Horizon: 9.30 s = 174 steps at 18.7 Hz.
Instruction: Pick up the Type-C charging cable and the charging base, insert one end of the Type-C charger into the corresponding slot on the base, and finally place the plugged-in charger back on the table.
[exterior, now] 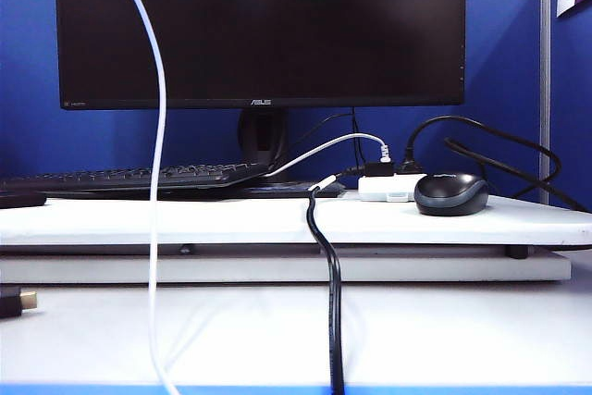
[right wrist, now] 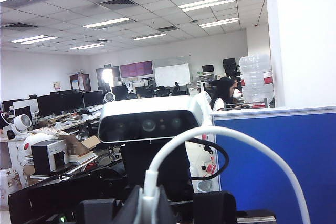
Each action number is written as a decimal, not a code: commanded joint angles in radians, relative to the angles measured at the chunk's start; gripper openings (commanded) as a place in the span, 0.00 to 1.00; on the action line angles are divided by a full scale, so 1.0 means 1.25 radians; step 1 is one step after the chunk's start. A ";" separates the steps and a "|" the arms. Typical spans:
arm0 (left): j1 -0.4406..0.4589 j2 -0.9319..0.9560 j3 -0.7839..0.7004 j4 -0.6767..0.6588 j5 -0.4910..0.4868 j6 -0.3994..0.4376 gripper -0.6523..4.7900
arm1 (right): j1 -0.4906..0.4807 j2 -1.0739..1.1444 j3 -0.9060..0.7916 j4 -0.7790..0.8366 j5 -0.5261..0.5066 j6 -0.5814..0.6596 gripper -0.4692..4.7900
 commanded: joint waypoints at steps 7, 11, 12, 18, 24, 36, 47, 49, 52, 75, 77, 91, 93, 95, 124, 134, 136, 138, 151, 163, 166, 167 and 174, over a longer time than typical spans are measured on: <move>0.000 -0.002 0.003 0.028 0.002 0.001 0.11 | 0.003 0.000 0.002 0.027 0.023 0.006 0.09; 0.000 -0.002 0.003 0.049 -0.003 -0.006 0.11 | 0.022 0.000 0.001 0.057 0.072 0.003 0.09; 0.000 -0.001 0.003 0.051 -0.008 -0.005 0.11 | 0.023 0.000 0.001 0.077 0.078 0.003 0.09; 0.000 -0.002 0.003 0.134 -0.019 -0.075 0.11 | 0.038 0.000 0.001 0.091 0.108 -0.045 0.09; 0.000 -0.002 0.003 0.139 -0.040 -0.075 0.11 | 0.043 0.000 0.001 0.091 0.118 -0.076 0.09; 0.000 -0.002 0.003 0.121 -0.040 -0.074 0.11 | -0.056 -0.028 0.003 -0.059 0.039 -0.087 0.09; 0.000 -0.002 0.003 0.166 -0.391 -0.071 0.11 | -0.096 -0.054 0.002 -0.205 -0.050 -0.101 0.09; 0.000 -0.001 0.003 0.169 -0.407 -0.071 0.11 | -0.081 -0.052 0.002 -0.230 -0.023 -0.109 0.09; 0.000 0.003 0.003 0.167 -0.408 -0.071 0.11 | -0.046 -0.051 0.002 -0.262 0.027 -0.164 0.09; 0.000 0.007 0.003 0.130 -0.332 -0.095 0.11 | 0.011 -0.043 0.002 -0.338 0.142 -0.189 0.09; 0.000 0.006 0.003 0.130 -0.349 -0.094 0.11 | -0.022 -0.043 0.002 -0.376 0.144 -0.200 0.09; 0.000 -0.002 0.003 0.133 -0.349 -0.095 0.11 | -0.080 0.086 0.002 -0.919 0.456 -0.480 0.09; 0.000 -0.003 0.003 0.133 -0.349 -0.095 0.11 | -0.079 0.157 0.002 -0.940 0.473 -0.480 0.09; 0.000 -0.004 0.003 0.133 -0.348 -0.095 0.11 | -0.078 0.244 0.002 -0.963 0.559 -0.482 0.09; 0.000 -0.003 0.003 0.131 -0.348 -0.096 0.11 | -0.067 0.396 0.012 -1.194 0.820 -0.774 0.08; 0.000 -0.008 0.003 0.117 -0.345 -0.095 0.11 | -0.130 0.363 0.301 -1.202 0.224 -0.508 0.08; 0.000 -0.009 0.003 0.111 -0.345 -0.095 0.11 | -0.144 0.360 0.359 -1.166 0.106 -0.444 0.08; 0.000 -0.009 0.003 0.108 -0.345 -0.095 0.11 | -0.153 0.357 0.410 -1.120 0.033 -0.397 0.08; 0.000 -0.009 0.003 0.069 -0.191 -0.095 0.11 | -0.165 0.284 0.514 -0.250 -0.039 0.143 0.08; 0.000 -0.009 0.003 0.077 -0.096 -0.095 0.11 | -0.095 0.265 0.516 -0.180 -0.071 0.213 0.08; 0.000 -0.009 0.003 0.077 -0.101 -0.092 0.11 | -0.079 0.252 0.516 -0.179 -0.090 0.214 0.08; 0.000 -0.009 0.003 0.077 -0.114 -0.092 0.11 | -0.077 0.243 0.516 -0.187 -0.092 0.217 0.08; 0.000 -0.008 0.003 0.096 -0.181 -0.143 0.11 | -0.041 0.233 0.515 -0.229 -0.090 0.157 0.08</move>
